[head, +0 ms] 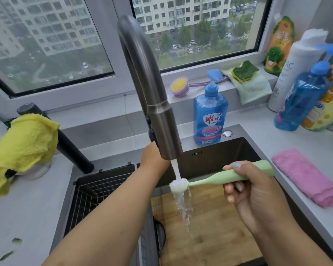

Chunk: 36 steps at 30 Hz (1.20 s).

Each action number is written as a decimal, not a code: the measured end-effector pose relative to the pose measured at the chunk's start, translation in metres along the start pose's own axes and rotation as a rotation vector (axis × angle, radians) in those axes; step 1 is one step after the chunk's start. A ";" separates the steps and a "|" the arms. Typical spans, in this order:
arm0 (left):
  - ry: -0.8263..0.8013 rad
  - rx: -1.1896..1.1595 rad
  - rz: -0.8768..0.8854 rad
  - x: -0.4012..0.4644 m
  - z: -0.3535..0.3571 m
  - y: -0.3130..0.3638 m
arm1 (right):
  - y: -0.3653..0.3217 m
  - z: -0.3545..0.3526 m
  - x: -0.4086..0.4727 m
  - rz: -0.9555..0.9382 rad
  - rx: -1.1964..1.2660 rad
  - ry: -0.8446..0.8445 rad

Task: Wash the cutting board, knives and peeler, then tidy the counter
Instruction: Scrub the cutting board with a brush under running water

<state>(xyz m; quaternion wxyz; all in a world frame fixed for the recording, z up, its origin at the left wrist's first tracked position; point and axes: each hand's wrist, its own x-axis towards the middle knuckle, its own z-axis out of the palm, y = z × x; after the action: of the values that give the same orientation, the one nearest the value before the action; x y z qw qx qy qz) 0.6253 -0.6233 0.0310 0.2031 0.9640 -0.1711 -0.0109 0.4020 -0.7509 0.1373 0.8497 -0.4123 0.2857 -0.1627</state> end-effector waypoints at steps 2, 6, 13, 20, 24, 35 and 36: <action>-0.002 -0.056 0.034 -0.009 -0.009 0.006 | 0.000 0.001 -0.001 -0.001 0.004 -0.005; 0.143 -0.092 0.201 -0.023 -0.042 0.030 | -0.001 -0.002 0.003 -0.024 0.009 0.008; 0.354 0.005 0.638 -0.003 -0.090 0.102 | -0.050 -0.011 0.042 -0.284 0.013 0.192; 0.142 0.108 0.702 0.043 -0.101 0.142 | -0.080 0.008 0.090 -0.358 0.057 0.292; 0.150 0.105 0.714 0.060 -0.100 0.144 | -0.085 0.019 0.107 -0.349 0.082 0.271; 0.212 0.114 0.733 0.064 -0.100 0.135 | -0.086 0.030 0.117 -0.305 0.135 0.260; 0.210 0.114 0.737 0.064 -0.100 0.135 | -0.085 0.029 0.117 -0.301 0.141 0.257</action>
<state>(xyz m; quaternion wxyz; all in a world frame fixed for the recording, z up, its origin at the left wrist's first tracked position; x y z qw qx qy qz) 0.6505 -0.7222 0.1789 0.1559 0.8435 -0.4848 0.1709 0.5084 -0.8450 0.1779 0.7992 -0.3655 0.3150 -0.3585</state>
